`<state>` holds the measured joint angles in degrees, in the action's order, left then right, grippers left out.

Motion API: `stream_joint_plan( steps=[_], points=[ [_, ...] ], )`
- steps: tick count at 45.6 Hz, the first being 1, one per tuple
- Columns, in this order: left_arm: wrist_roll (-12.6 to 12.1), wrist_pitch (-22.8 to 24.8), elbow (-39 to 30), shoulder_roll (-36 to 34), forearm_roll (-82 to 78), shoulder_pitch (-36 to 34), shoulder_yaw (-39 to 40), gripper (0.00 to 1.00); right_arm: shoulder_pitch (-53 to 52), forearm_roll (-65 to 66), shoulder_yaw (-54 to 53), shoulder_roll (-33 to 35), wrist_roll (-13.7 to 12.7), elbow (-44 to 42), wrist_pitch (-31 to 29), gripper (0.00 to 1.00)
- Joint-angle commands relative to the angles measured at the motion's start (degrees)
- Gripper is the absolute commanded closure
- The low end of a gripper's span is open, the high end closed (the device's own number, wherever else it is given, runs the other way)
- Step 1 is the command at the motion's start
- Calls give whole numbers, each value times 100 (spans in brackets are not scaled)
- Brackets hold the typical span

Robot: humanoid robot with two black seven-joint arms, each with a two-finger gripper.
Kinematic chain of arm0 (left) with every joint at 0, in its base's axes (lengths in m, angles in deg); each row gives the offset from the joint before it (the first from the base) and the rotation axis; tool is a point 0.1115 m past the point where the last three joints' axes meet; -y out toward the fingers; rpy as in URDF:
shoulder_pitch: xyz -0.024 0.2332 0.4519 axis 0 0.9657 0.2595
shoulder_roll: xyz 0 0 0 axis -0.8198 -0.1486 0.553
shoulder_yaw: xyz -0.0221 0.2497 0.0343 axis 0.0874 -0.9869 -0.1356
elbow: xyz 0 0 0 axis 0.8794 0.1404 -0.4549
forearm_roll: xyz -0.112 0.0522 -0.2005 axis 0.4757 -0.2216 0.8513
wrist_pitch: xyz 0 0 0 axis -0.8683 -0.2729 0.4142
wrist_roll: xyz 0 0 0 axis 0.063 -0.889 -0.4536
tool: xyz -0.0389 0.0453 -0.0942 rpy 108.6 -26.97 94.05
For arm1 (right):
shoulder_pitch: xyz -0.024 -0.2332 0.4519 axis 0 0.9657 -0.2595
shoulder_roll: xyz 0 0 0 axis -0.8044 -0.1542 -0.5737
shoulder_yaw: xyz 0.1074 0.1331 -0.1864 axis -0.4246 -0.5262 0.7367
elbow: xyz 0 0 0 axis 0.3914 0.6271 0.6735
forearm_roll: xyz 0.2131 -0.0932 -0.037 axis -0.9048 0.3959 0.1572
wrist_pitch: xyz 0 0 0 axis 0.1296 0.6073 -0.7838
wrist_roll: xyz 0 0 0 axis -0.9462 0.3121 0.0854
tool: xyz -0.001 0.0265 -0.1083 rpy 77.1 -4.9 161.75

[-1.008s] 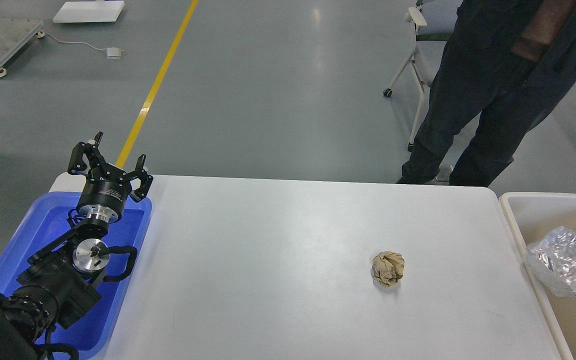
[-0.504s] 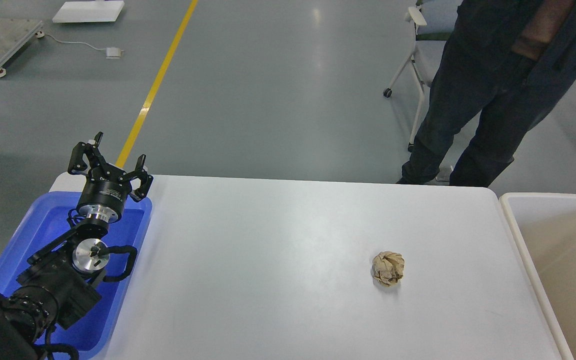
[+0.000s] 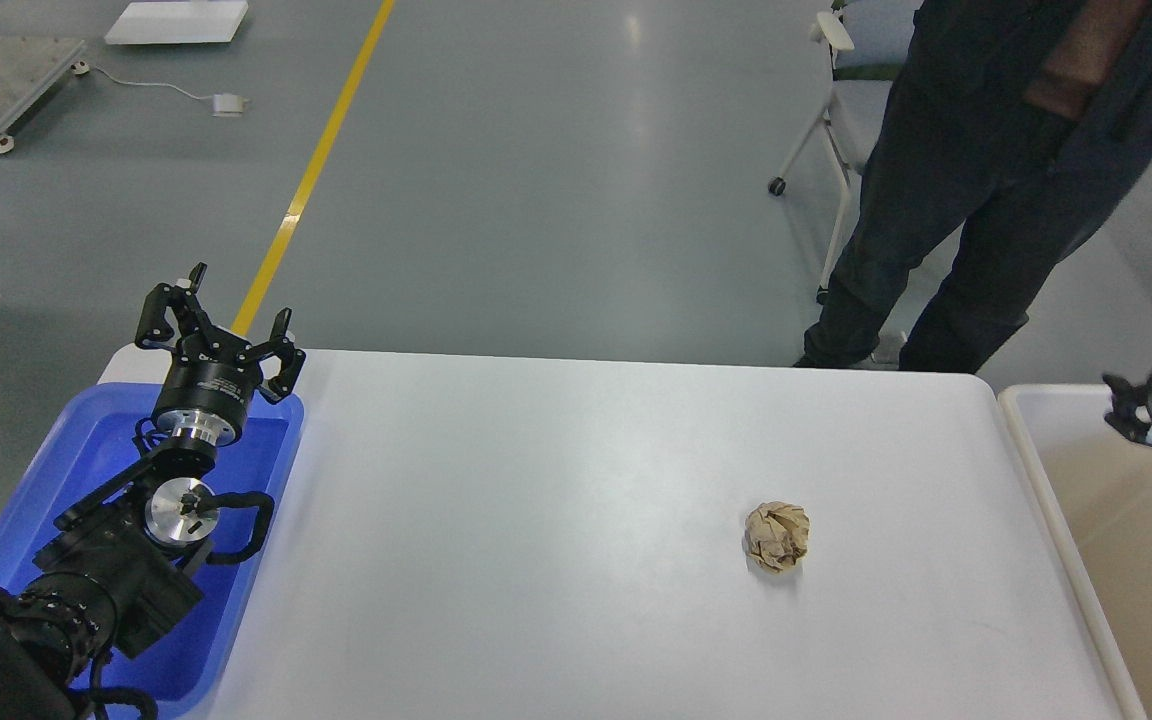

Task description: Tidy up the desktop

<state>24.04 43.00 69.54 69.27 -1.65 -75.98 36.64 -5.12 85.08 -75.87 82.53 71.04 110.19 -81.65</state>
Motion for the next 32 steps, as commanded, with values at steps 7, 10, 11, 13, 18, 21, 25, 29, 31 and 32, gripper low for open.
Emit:
stream_joint_plan(
  steps=[7, 10, 11, 13, 18, 21, 25, 29, 31, 32],
  points=[
    [0, 0, 1, -1, 0, 0, 0, 0, -554, -1230, -866, -914, -21, 943, -291, 0],
    [0, 0, 1, -1, 0, 0, 0, 0, -624, -1230, -866, -1195, -12, 961, -291, 0],
    [0, 0, 1, -1, 0, 0, 0, 0, -659, -1230, -875, -1292, -12, 961, -291, 0],
    [0, 0, 1, -1, 0, 0, 0, 0, -686, -1239, -875, -1494, -12, 961, -291, 0],
    [0, 0, 1, -1, 0, 0, 0, 0, -677, -1239, -866, -1951, 23, 917, -291, 0],
    [0, 0, 1, -1, 0, 0, 0, 0, -624, -1239, -866, -2154, 23, 908, -308, 0],
    [0, 0, 1, -1, 0, 0, 0, 0, -545, -1239, -866, -2347, 32, 899, -335, 0],
    [0, 0, 1, -1, 0, 0, 0, 0, -449, -1239, -866, -2444, 41, 899, -343, 0],
    [0, 0, -8, -1, 0, 0, 0, 0, -387, -1239, -866, -2497, 41, 891, -396, 0],
    [0, 0, 1, -1, 0, 0, 0, 0, -352, -1239, -866, -2515, 41, 882, -448, 0]
  ],
)
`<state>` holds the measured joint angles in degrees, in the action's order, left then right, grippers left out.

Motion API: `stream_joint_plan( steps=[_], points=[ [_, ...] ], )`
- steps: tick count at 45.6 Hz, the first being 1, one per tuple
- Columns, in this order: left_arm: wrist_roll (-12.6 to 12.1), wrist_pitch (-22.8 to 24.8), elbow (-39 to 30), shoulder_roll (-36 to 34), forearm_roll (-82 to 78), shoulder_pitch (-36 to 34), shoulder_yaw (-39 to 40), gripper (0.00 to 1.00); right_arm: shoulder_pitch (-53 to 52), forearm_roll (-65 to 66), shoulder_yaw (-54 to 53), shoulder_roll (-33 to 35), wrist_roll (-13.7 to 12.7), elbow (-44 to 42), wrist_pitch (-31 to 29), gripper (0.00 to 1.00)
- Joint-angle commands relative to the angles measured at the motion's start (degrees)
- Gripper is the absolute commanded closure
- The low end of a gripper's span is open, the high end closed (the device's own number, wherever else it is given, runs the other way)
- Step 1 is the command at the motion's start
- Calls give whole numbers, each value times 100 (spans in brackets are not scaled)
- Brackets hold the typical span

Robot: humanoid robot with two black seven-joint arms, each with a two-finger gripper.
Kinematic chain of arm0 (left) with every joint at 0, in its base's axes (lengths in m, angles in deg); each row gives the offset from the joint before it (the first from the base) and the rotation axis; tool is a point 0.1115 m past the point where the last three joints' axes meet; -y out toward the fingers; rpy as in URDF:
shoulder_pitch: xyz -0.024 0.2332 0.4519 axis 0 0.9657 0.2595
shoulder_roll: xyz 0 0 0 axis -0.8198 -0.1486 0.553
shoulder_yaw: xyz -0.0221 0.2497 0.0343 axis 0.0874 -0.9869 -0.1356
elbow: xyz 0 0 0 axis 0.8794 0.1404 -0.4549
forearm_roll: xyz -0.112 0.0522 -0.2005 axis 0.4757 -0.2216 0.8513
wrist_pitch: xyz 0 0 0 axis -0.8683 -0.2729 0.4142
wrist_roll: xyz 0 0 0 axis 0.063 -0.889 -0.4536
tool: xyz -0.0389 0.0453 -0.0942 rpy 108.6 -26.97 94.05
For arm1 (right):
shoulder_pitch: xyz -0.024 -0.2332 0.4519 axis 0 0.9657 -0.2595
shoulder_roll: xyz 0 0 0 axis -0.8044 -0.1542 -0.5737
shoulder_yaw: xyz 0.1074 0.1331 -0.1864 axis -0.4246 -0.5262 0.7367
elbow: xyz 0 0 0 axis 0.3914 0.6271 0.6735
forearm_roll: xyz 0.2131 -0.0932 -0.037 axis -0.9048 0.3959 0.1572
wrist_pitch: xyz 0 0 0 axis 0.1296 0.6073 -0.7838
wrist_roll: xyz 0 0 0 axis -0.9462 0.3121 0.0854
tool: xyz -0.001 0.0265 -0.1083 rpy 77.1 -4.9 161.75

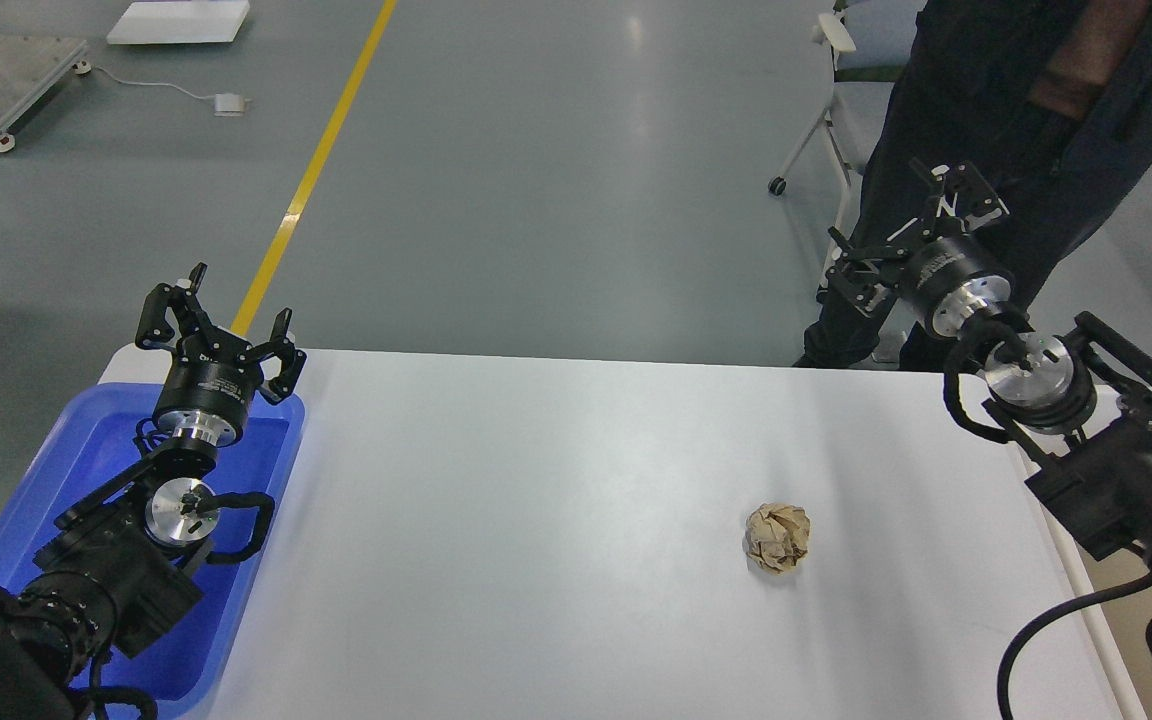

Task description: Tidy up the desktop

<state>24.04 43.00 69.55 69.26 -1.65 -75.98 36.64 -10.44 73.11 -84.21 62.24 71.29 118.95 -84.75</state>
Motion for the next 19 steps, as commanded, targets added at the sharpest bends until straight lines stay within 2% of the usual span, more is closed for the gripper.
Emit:
stream_joint_plan(
  steps=[1, 19],
  points=[
    [0, 0, 0, 1, 0, 0, 0, 0, 215, -42, -32, -512, 17, 6, -200, 0],
    [0, 0, -9, 1, 0, 0, 0, 0, 716, -33, -23, -591, 43, -73, -358, 0]
  ],
)
